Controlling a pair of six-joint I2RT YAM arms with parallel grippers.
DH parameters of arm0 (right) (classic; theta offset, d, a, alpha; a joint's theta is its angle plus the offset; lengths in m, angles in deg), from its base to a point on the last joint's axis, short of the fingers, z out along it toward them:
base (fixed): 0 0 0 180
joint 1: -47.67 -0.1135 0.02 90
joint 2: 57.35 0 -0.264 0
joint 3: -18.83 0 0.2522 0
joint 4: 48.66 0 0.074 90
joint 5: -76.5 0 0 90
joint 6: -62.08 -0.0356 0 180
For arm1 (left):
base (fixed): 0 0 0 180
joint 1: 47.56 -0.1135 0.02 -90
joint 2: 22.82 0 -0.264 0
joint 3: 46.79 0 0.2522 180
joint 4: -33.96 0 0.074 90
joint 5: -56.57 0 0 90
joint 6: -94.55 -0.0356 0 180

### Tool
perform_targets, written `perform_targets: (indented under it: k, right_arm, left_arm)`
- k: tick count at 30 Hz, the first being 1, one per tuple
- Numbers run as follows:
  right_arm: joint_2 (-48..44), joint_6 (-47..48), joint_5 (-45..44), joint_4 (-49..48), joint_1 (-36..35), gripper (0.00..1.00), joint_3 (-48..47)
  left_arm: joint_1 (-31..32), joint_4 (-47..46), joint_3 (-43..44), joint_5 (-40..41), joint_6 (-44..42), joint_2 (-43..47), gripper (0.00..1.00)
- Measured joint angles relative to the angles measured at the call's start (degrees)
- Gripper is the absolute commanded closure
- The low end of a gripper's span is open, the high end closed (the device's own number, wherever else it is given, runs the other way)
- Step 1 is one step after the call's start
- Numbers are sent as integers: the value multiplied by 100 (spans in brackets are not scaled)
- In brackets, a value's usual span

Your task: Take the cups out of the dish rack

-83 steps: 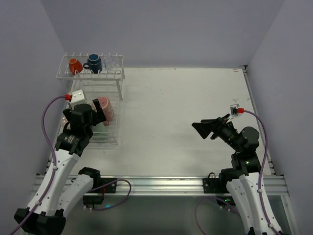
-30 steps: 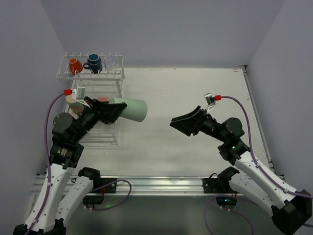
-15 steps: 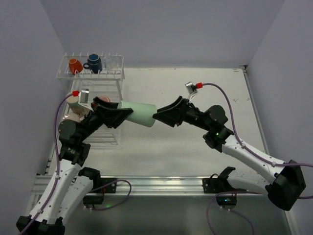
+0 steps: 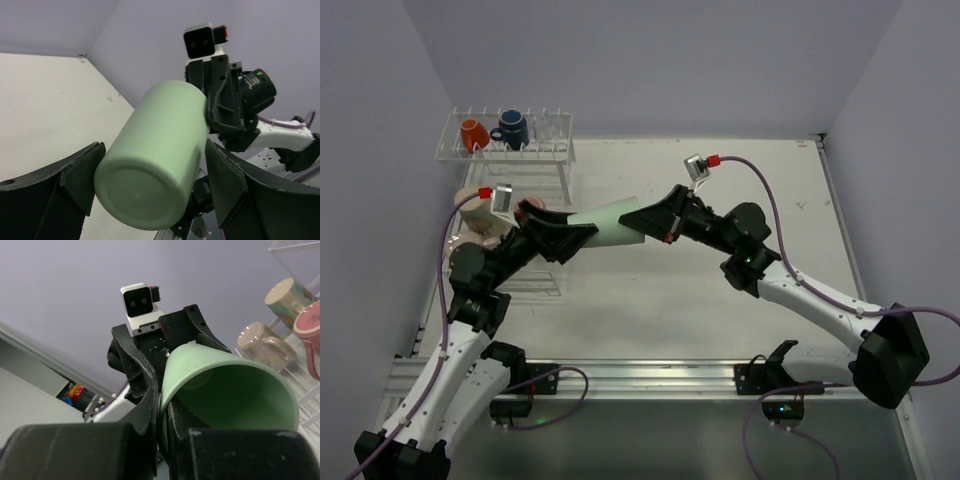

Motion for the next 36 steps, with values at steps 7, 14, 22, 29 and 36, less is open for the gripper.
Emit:
perform_targets:
  k: [7, 14, 22, 29, 36]
  right_arm:
    - [-378, 1696, -796, 2518, 111, 100, -874]
    - [-190, 3683, -2524, 5508, 1668, 100, -2238]
    - [1888, 5189, -4061, 6837, 3012, 100, -3327]
    - [3703, 6063, -4369, 7270, 3388, 100, -3989]
    - [4092, 6382, -4312, 7514, 3359, 98, -4288]
  left_arm:
    - [31, 2559, 1244, 846, -1722, 13, 0]
    - [31, 4319, 1491, 1768, -3187, 509, 0]
    - [162, 4704, 621, 1871, -3620, 839, 0]
    - [570, 4701, 450, 2074, -3650, 918, 0]
    - [636, 4699, 450, 2212, -3650, 944, 0]
